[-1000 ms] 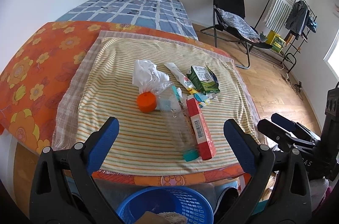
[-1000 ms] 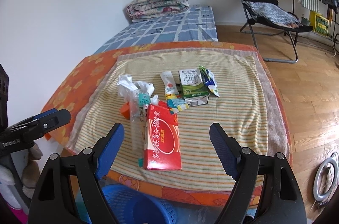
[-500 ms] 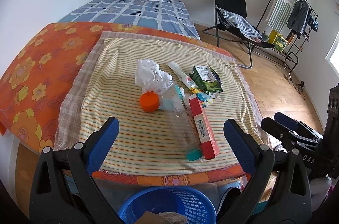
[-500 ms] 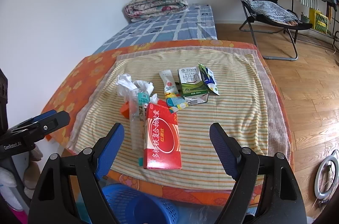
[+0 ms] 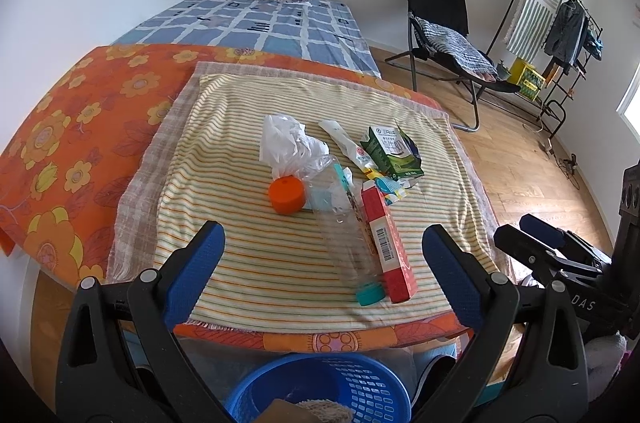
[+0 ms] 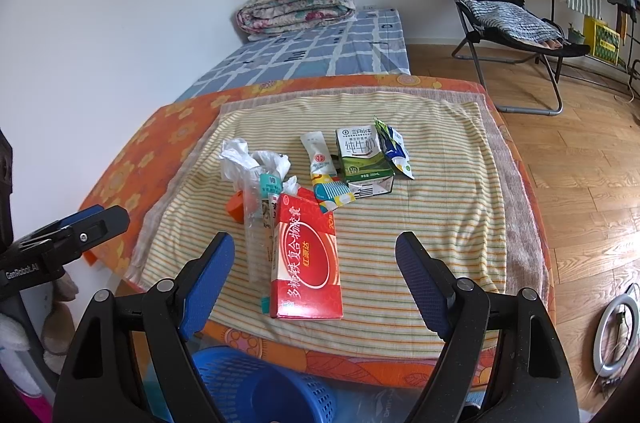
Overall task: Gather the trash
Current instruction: 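Move both tools toward the trash on the striped cloth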
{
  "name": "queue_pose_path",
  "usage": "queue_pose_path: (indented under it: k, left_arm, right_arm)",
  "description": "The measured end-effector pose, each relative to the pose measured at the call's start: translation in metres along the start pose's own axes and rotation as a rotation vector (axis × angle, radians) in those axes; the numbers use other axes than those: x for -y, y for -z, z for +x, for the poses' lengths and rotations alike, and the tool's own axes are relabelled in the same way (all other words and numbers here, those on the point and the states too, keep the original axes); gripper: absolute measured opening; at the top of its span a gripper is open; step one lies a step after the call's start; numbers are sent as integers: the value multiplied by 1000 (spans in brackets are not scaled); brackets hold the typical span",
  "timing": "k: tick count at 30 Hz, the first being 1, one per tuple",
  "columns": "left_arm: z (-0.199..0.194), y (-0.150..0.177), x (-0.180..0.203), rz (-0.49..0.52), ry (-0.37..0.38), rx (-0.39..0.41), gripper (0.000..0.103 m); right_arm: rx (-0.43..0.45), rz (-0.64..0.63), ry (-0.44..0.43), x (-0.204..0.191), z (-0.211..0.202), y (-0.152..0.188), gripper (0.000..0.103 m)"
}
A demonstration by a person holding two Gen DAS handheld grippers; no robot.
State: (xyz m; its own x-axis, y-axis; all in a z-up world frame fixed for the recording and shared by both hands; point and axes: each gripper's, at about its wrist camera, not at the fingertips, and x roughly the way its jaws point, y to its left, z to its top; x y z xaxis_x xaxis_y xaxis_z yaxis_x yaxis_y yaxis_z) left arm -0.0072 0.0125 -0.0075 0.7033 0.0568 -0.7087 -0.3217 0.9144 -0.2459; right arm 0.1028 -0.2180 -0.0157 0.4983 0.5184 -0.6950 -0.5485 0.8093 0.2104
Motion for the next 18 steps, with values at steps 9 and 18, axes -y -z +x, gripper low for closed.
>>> queue_pose_path:
  k: [9,18]
  left_arm:
    - [-1,-1,-1,0,-6,-1,101]
    - [-1,-1,0,5,-9,-1,101]
  right_arm:
    - [1,-2,2,0,1,1,83]
    - [1,-7,-1,1,1,2,83]
